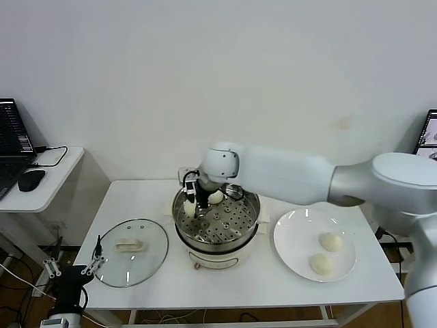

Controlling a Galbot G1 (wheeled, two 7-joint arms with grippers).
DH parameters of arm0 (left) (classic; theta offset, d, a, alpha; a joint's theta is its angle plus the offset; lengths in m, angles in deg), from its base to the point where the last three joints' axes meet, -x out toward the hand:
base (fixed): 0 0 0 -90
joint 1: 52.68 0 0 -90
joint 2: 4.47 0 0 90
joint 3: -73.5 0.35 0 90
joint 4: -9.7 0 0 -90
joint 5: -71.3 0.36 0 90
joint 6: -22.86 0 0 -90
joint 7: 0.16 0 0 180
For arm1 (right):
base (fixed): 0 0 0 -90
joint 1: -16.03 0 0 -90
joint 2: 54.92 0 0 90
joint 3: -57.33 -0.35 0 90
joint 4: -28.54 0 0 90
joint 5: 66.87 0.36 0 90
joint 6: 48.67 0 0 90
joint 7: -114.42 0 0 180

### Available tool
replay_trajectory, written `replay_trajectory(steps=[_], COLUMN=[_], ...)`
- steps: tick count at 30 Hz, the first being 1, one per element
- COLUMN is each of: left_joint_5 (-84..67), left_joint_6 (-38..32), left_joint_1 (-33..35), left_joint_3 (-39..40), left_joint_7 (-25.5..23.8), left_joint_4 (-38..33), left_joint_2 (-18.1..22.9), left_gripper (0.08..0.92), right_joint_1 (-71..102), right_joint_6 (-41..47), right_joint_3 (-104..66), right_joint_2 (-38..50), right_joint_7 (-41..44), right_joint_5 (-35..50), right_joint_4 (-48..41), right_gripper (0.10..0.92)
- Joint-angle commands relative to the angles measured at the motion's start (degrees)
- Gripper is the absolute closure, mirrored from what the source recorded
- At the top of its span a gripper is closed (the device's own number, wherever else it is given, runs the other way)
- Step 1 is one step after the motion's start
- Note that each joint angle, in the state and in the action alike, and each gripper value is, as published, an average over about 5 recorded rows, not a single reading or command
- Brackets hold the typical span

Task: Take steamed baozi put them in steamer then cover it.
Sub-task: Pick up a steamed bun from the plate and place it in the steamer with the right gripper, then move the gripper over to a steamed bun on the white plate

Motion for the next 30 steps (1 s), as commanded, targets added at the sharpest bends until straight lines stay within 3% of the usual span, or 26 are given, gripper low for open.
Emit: replay_trajectory(steps=[1,9,17,30], left_joint_5=[0.03,0.13,0.17,0.55], left_joint_6=[-0.1,-0.16,0.01,0.22], left_joint_1=[0.06,0.04,-0.41,-0.63], left_joint_3=[0.02,0.28,0.82,2.33], left_joint_7=[0.02,0.03,0.0,-0.08], left_joint_4=[-0.03,0.02,-0.4,-0.82], left_joint_2=[0.01,0.05,-0.16,-0.64], left_gripper=[0.177,0.177,0.177,0.177], right_joint_1=[2.49,-1.77,-13.23,-18.98], right_joint_6=[0.58,0.93,-4.08,-16.47], right_joint_3=[-0.08,-0.13,0.09,4.85], right_joint_2=[-3.04,1.5,13.86,46.62], right_joint_7=[-0.57,3.67,13.46,24.48], right_joint_5=[-0.7,-0.47,-1.67,-13.74], right_joint_4=[-3.76,1.1,9.81,27.72], right_gripper=[0.358,0.21,0.202,0.202])
